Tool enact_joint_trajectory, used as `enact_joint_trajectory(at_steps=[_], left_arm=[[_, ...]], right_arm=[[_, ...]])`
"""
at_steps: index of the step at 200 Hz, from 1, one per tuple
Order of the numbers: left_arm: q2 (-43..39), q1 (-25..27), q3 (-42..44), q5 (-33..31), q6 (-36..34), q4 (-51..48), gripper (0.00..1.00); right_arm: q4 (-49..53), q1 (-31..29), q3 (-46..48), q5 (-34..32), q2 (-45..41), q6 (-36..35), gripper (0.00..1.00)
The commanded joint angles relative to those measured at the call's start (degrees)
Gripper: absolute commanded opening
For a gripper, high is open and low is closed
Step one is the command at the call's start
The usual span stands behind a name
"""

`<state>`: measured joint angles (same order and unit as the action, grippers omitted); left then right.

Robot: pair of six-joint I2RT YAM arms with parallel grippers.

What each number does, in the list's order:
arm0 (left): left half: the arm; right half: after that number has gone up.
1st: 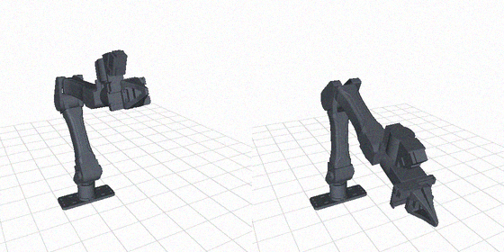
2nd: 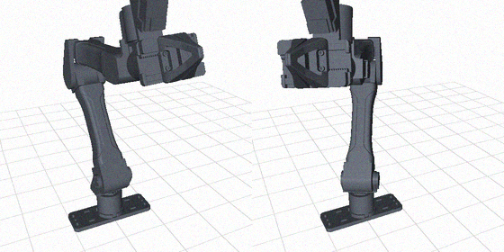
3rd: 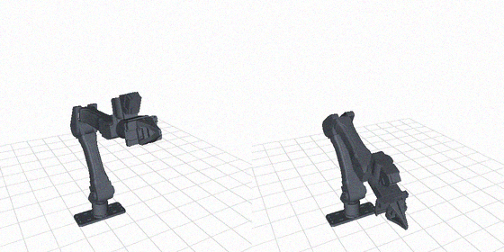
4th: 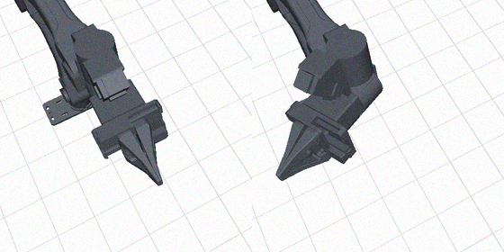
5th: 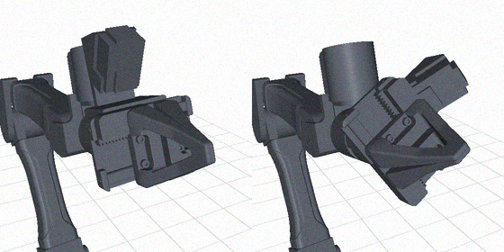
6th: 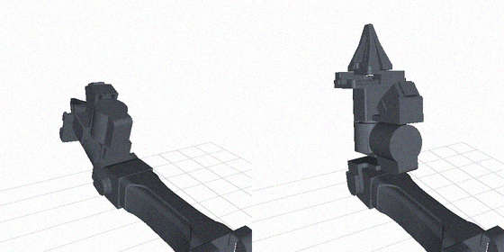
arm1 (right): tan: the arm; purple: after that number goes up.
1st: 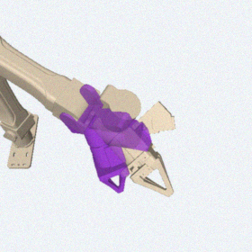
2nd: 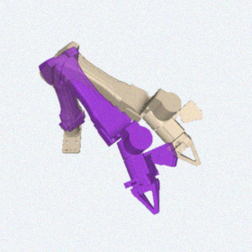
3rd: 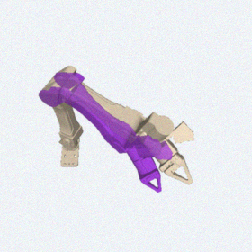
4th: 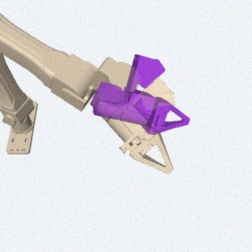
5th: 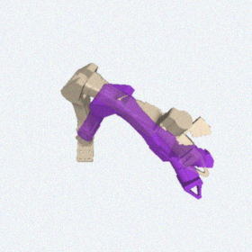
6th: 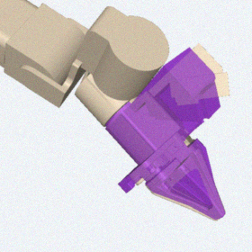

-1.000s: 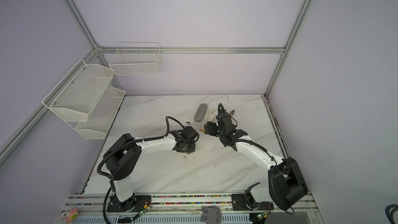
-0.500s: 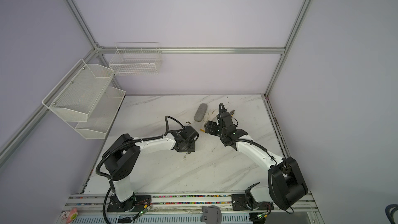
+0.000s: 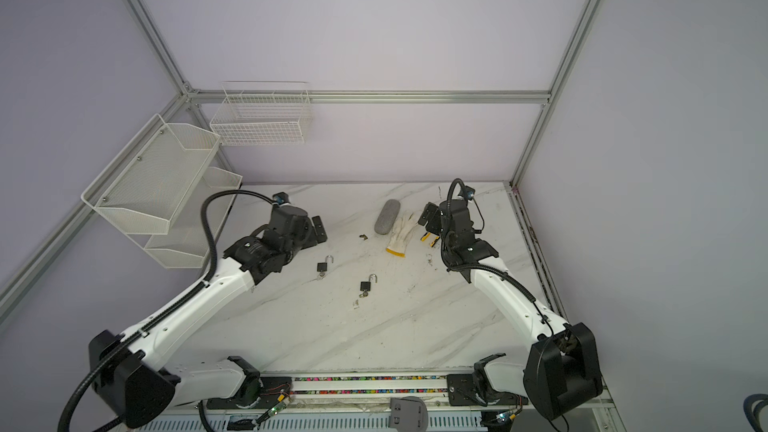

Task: Unlock with the key

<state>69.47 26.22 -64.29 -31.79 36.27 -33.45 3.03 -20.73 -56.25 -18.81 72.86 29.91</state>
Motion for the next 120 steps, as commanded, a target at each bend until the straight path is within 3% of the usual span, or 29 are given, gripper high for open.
enact_joint_trajectory(at_steps=[1,15,25,39,60,87,104,120], left_arm=[[-3.64,-7.89,8.22,-13.37,-9.72,2.22,1.0],[-5.15,-14.14,15.61,-13.0,-14.02,12.44,1.0],[-4.69,-17.91,21.25,-9.16,-16.96,21.76,1.0],[-2.42,-21.29,26.2,-6.31,-17.2,30.26,1.0],[3.32,-21.55,34.22,-4.04,-23.59,53.46,1.0],[6.99,-21.57,40.75,-2.94,-29.72,70.52,1.0],[9.88,-22.01,45.76,0.93,-33.15,86.45,1.0],[14.62,-22.61,46.84,5.85,-33.74,90.79,1.0]], right_arm=[[-8.44,1.06,4.65,-18.92,0.05,-4.98,0.97],[-18.15,2.6,9.67,-24.53,1.87,-10.84,0.97],[-24.94,4.14,12.66,-27.41,3.64,-13.76,0.97],[-37.23,6.55,17.41,-25.6,7.18,-19.67,0.97],[-48.68,9.43,21.31,-22.94,13.75,-23.46,0.97],[-63.1,11.39,26.81,-12.46,18.0,-28.0,0.97],[-71.34,12.12,28.44,-6.44,20.88,-31.79,0.97],[-74.5,14.07,28.58,6.0,21.91,-32.02,0.97]])
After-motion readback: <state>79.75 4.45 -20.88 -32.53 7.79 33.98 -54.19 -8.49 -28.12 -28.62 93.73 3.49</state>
